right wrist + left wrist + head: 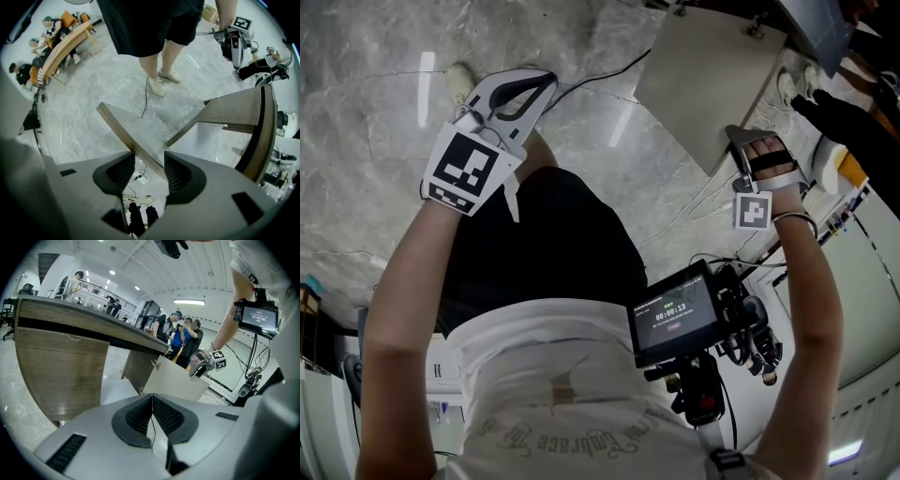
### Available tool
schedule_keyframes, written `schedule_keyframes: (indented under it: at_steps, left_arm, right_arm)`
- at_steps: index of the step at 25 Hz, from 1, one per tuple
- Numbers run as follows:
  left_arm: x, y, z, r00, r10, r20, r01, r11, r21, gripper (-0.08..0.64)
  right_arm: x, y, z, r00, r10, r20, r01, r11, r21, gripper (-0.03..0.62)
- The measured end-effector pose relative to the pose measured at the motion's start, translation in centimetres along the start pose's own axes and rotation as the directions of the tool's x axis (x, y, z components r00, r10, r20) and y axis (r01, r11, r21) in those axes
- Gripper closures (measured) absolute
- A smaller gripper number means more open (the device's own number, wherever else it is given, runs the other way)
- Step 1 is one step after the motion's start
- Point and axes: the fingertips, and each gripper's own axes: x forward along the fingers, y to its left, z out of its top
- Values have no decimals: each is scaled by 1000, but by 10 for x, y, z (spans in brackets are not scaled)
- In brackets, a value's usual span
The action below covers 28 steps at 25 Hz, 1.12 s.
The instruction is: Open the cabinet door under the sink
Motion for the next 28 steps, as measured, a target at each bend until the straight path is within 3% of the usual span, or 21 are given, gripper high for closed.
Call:
schedule_keyframes:
  at_steps: [6, 9, 15, 19, 23, 28]
  left_arm:
    - [2, 5, 4, 1000, -12, -17, 12, 1000, 21, 549]
    - [3, 10, 4, 1000, -21, -21, 22, 999, 31, 549]
    - [10, 5, 3, 998, -52, -29, 53, 998, 42, 549]
    - [17, 3, 6, 998, -59, -36, 61, 997, 49, 549]
    - [14, 5, 7, 998, -53, -37, 54, 997, 49, 549]
    - [3, 11, 10, 999, -27, -26, 28, 999, 41, 549]
  right_arm:
    - [-23, -19, -10, 995, -93, 22, 88, 982, 164, 388]
    - [-40, -22, -3, 994, -101, 41, 87, 962, 257, 390]
    - [-67, -34, 23, 984, -153, 93, 97, 892, 441, 394]
    - [-76, -52, 26, 971, -212, 109, 127, 846, 518, 438]
    - [-86, -85, 29, 948, -299, 113, 174, 780, 601, 497]
    - [-99, -134, 38, 912, -401, 89, 204, 629, 750, 540]
